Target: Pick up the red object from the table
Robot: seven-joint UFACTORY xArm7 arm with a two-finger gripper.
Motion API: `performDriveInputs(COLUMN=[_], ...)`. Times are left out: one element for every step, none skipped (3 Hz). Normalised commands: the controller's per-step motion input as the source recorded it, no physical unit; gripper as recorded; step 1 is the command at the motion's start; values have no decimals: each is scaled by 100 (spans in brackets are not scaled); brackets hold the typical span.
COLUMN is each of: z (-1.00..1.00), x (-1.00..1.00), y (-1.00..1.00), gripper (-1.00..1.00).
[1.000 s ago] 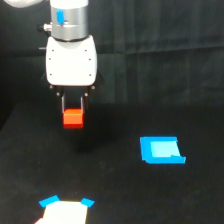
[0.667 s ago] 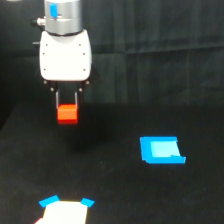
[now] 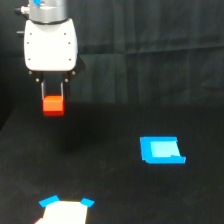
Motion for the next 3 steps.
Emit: performDriveInputs(z=[-36, -96, -100], x=[-29, -16, -12], y=[-25, 2, 2], gripper=[-100, -100, -93])
